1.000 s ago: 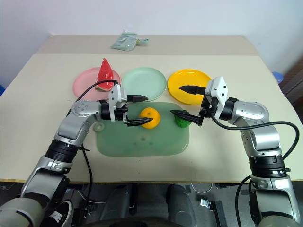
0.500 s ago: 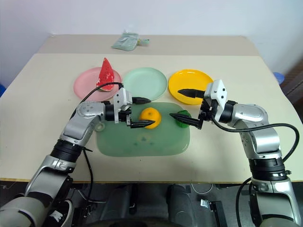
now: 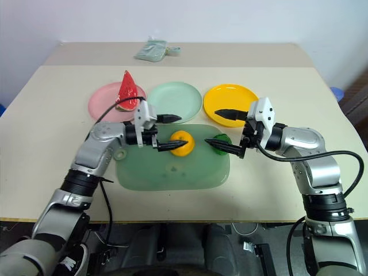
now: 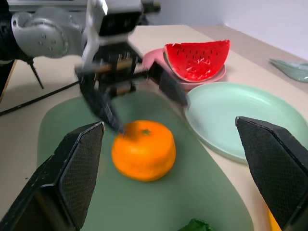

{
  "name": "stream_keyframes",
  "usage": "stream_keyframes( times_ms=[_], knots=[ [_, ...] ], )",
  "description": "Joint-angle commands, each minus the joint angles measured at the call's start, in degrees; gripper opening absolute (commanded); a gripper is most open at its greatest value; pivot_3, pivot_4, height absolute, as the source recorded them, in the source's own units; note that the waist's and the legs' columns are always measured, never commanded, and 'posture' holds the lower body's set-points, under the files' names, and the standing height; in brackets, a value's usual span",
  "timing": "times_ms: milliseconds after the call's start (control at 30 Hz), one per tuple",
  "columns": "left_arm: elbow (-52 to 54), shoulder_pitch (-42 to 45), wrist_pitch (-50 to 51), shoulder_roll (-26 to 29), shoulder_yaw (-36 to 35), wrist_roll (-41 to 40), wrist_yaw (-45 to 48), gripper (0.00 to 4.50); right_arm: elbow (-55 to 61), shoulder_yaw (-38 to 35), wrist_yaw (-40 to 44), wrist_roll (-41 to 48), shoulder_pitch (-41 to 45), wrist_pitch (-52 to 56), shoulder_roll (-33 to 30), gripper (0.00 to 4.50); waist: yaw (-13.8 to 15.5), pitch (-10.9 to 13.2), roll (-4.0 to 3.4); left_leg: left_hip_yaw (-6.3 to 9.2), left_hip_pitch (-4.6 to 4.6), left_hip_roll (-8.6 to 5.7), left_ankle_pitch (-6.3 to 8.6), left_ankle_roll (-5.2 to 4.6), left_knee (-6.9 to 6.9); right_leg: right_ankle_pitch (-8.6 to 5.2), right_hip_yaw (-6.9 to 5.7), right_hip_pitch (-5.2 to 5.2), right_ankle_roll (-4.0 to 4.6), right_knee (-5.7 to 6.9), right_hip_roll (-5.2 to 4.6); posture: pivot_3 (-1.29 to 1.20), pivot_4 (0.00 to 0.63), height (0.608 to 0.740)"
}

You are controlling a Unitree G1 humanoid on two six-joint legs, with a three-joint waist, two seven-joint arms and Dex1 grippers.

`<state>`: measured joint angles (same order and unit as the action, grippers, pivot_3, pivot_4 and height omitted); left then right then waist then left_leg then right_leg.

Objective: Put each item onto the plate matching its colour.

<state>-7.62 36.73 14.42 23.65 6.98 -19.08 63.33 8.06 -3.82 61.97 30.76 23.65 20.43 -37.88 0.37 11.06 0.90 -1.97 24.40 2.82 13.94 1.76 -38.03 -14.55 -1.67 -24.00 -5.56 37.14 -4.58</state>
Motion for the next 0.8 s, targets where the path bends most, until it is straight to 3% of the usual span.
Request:
stream_keyframes(
  times_ms=[33, 367, 467, 800],
  knots=[
    [5.93, 0.32, 3.8, 2.7, -5.93, -6.53, 0.85, 4.46, 2.77, 2.12, -2.8, 2.14, 2.32, 3.35, 3.57, 4.5, -0.19, -0.01, -0.02, 0.02, -0.01, 0.02, 0.0, 0.0, 0.0, 0.0, 0.0, 0.0, 0.01, 0.02, 0.02, 0.0, 0.15, 0.74],
    [15.33, -14.58, 5.9, 19.93, -14.13, -12.1, 10.52, 4.46, -0.29, 11.03, -7.21, -5.74, 9.15, 3.64, 10.34, 4.5, -0.18, -0.01, -0.03, -0.01, 0.01, 0.02, 0.0, 0.0, 0.04, -0.01, 0.0, -0.04, 0.02, 0.01, 0.0, 0.0, 0.15, 0.74],
    [15.7, -18.65, 4.11, 22.15, -16.89, -11.91, 10.83, 4.46, -1.69, 16.05, -6.91, -11.33, 10.39, 1.62, 10.46, 4.5, 0.18, -0.01, -0.03, -0.03, 0.02, 0.02, 0.0, 0.0, 0.04, -0.01, 0.0, -0.05, 0.02, 0.01, -0.03, 0.0, 0.15, 0.74],
    [19.73, -27.7, 3.58, 23.71, -22.22, -15.59, 11.42, 4.46, -10.7, 20.3, -5.57, -17.12, 15.69, 6.18, 9.71, 4.5, -0.03, -0.01, -0.03, -0.07, 0.02, 0.02, 0.0, 0.0, 0.04, -0.01, 0.01, -0.08, 0.03, 0.01, -0.03, 0.0, 0.15, 0.74]
  ],
)
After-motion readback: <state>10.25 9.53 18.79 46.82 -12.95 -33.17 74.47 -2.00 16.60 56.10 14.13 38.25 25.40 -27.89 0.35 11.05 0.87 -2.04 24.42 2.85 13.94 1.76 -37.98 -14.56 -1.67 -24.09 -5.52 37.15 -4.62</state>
